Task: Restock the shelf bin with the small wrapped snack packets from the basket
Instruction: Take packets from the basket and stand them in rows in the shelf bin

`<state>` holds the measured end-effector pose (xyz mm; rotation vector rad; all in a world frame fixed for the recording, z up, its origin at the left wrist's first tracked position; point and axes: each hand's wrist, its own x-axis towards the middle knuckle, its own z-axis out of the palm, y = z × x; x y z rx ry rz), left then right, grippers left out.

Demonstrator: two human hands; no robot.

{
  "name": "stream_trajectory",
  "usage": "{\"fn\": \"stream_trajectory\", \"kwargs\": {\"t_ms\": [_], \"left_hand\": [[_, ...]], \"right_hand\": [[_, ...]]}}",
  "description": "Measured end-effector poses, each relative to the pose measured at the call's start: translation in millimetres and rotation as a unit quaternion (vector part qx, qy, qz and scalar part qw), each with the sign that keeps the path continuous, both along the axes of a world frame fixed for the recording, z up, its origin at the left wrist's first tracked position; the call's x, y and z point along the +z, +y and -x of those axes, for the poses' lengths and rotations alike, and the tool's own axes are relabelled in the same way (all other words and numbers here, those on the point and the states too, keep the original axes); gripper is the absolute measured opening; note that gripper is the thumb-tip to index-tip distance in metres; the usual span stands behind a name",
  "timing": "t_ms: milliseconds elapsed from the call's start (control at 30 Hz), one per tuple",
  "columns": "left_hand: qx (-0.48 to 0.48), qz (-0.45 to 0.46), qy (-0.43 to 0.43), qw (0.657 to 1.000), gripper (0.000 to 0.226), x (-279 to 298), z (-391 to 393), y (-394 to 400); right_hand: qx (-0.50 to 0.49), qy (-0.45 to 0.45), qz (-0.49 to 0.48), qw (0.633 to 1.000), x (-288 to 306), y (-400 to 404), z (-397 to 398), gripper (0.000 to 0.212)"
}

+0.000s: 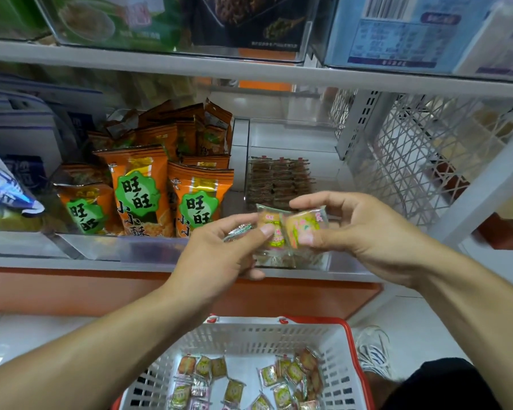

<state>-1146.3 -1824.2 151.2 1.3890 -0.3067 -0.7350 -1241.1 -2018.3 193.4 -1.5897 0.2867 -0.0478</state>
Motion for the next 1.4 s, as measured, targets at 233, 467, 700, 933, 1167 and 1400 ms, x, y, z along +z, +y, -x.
{"fn": "stream_trajectory", "kwargs": {"t_ms": [233, 467, 700, 933, 1167, 1400], "left_hand": [[-0.047, -0.043, -0.080, 0.995, 0.039, 0, 2, -3], [0.014, -0.010, -0.055, 0.998, 0.034, -7, 1, -7], [-0.013, -0.039, -0.045, 0.998, 0.026, -13, 1, -6], [-0.018, -0.034, -0.031, 0.999, 0.024, -15, -2, -6], [-0.024, -0.044, -0.028, 0.998, 0.021, -14, -2, -5], [-0.024, -0.048, -0.025, 0.998, 0.017, -13, -1, -7]], "right_hand": [[0.070, 0.064, 0.070, 0.993, -4, -4, 3, 0.055], [-0.059, 0.034, 0.152, 0.986, 2, -26, -1, 0.049], [-0.034, 0.164, 0.399, 0.901, -11, -65, -1, 0.046], [0.109, 0.237, 0.268, 0.927, -19, -68, -11, 0.052], [0.057, 0.224, 0.332, 0.915, -36, -69, -20, 0.018], [0.029, 0.244, 0.351, 0.904, -45, -67, -31, 0.016]]}}
